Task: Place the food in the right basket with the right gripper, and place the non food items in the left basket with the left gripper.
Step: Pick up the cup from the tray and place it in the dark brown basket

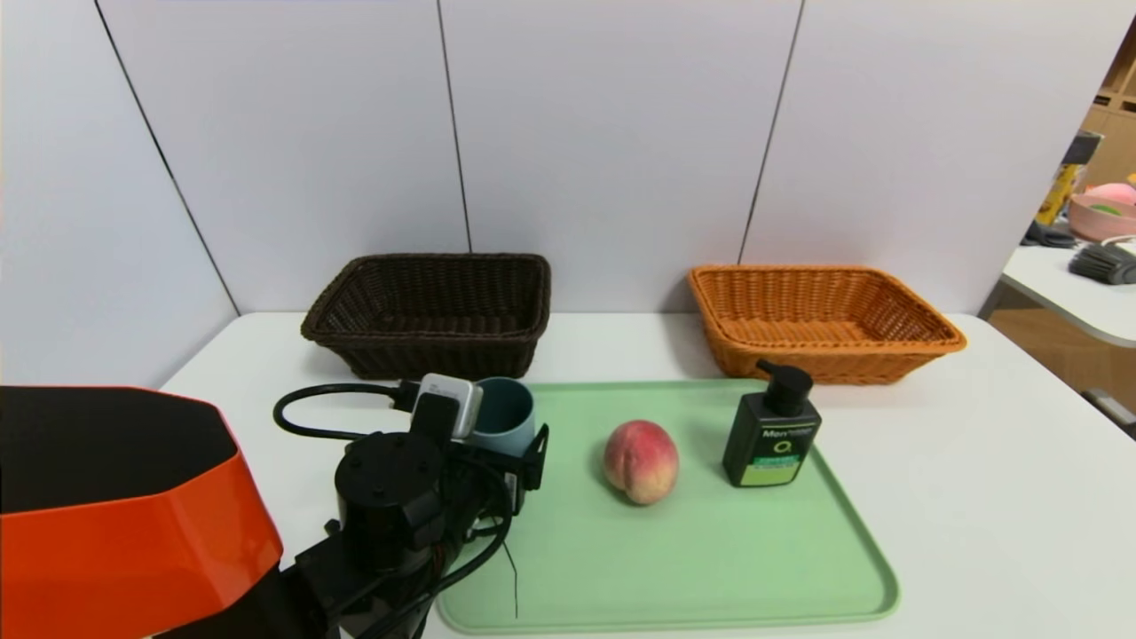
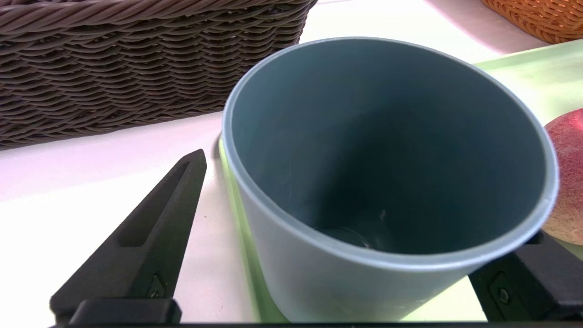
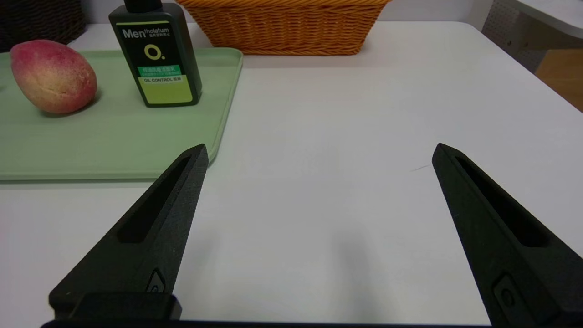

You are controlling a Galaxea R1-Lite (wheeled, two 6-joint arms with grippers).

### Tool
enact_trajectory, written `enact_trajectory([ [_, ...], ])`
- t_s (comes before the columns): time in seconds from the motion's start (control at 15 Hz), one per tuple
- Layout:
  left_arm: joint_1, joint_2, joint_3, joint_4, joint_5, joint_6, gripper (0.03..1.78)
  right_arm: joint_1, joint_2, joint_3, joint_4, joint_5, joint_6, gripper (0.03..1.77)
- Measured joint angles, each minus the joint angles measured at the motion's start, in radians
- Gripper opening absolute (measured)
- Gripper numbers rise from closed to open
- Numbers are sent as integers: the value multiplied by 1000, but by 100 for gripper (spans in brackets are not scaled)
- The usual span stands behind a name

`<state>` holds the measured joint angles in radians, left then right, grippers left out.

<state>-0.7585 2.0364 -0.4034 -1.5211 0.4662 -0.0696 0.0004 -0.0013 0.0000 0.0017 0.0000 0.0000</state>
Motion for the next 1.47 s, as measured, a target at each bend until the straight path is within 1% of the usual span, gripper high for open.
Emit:
enact_trajectory([
  [0.53, 3, 0, 2, 0, 0, 1, 169, 0, 0, 0, 0, 0, 0, 170],
  [0.6, 5, 0, 2, 0, 0, 1, 161, 0, 0, 0, 0, 0, 0, 170],
  [0.73, 6, 0, 2, 0, 0, 1, 128, 0, 0, 0, 0, 0, 0, 170],
  [0.8, 7, 0, 2, 0, 0, 1, 119, 0, 0, 0, 0, 0, 1, 170],
  [0.93, 7, -1, 3, -1, 0, 1, 116, 0, 0, 0, 0, 0, 0, 170],
  [1.2, 7, -3, 4, 0, 0, 1, 115, 0, 0, 0, 0, 0, 0, 170],
  [1.47, 7, -48, 6, 0, -1, 14, 115, 0, 0, 0, 0, 0, 0, 170],
])
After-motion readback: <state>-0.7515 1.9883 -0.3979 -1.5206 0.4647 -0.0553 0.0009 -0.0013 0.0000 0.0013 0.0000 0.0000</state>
